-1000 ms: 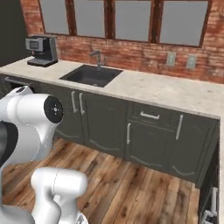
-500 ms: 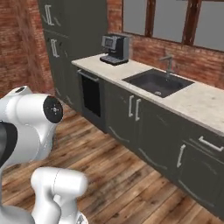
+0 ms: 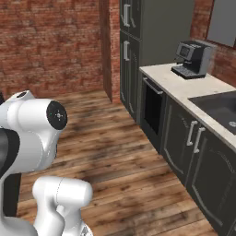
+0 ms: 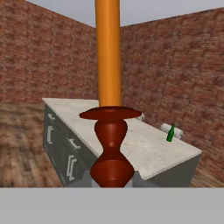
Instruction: Get the candle and the beer from the cabinet and move them to the dining counter.
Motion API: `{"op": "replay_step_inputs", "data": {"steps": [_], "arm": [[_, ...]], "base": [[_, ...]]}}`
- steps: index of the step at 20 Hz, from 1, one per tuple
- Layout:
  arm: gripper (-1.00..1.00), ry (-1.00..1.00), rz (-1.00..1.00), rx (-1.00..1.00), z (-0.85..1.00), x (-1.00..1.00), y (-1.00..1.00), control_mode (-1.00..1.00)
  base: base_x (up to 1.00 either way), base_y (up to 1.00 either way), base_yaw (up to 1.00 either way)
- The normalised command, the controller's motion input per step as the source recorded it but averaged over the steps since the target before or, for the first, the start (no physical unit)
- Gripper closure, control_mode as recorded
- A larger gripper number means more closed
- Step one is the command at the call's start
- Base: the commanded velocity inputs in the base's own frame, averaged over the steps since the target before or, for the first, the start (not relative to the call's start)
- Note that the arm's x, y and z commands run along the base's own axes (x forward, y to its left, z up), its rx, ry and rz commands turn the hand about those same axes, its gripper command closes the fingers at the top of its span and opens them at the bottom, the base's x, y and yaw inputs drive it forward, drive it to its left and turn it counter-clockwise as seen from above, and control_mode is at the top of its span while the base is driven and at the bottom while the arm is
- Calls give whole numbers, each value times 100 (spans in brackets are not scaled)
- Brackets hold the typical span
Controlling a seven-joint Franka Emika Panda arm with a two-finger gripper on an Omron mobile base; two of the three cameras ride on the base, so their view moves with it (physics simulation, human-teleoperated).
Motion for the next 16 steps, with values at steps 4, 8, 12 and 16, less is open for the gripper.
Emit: {"op": "replay_step_inputs", "data": {"steps": [4, 8, 12, 16], "arm": [[100, 0, 0, 0, 0, 0, 0, 100], [100, 0, 0, 0, 0, 0, 0, 100], [100, 0, 0, 0, 0, 0, 0, 100], [100, 0, 0, 0, 0, 0, 0, 100]], "base": [[59, -11, 64], [61, -15, 62], [64, -19, 60], [67, -22, 58]]}}
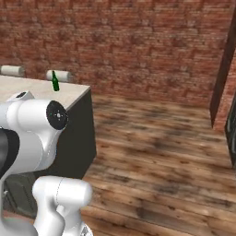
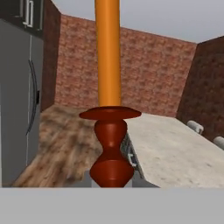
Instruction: Get the candle and the beer from the cabinet and move them to the dining counter.
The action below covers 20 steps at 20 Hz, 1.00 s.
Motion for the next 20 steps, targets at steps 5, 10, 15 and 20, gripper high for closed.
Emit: {"op": "replay_step_inputs", "data": {"steps": [5, 10, 15, 20], "arm": [[100, 0, 0, 0, 0, 0, 0, 100], [100, 0, 0, 0, 0, 0, 0, 100], [100, 0, 0, 0, 0, 0, 0, 100], [100, 0, 0, 0, 0, 0, 0, 100]], "base": [[68, -28, 56], [63, -43, 51], [49, -64, 45], [46, -71, 43]]}}
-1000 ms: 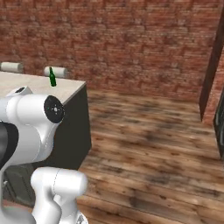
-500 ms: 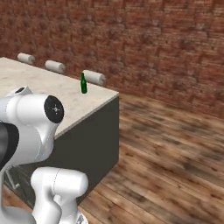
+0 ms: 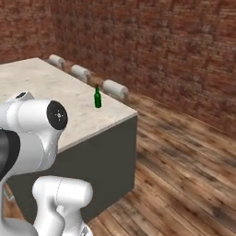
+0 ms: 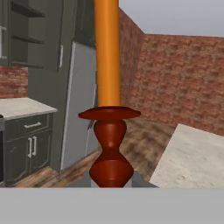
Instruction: Get the candle and the beer from the cabinet and move them to the dining counter.
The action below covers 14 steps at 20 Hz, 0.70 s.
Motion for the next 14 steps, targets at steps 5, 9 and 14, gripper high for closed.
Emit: {"op": "replay_step_inputs", "data": {"steps": [5, 9, 14], "arm": [[100, 0, 0, 0, 0, 0, 0, 100], [100, 0, 0, 0, 0, 0, 0, 100], [100, 0, 0, 0, 0, 0, 0, 100]], "base": [[40, -74, 42], [35, -78, 41], [26, -85, 39]]}}
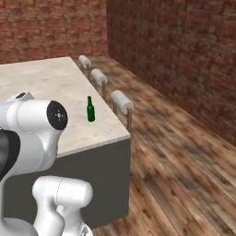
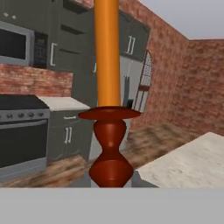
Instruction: Get the candle and the beer from the cabinet and move them to the dining counter.
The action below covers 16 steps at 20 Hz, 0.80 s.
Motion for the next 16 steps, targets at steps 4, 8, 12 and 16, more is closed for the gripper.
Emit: {"op": "replay_step_inputs", "data": {"steps": [4, 8, 12, 16], "arm": [[100, 0, 0, 0, 0, 0, 0, 100], [100, 0, 0, 0, 0, 0, 0, 100], [100, 0, 0, 0, 0, 0, 0, 100], [100, 0, 0, 0, 0, 0, 0, 100]], "base": [[21, -91, 37], [21, -92, 37], [19, -92, 37], [19, -90, 38]]}}
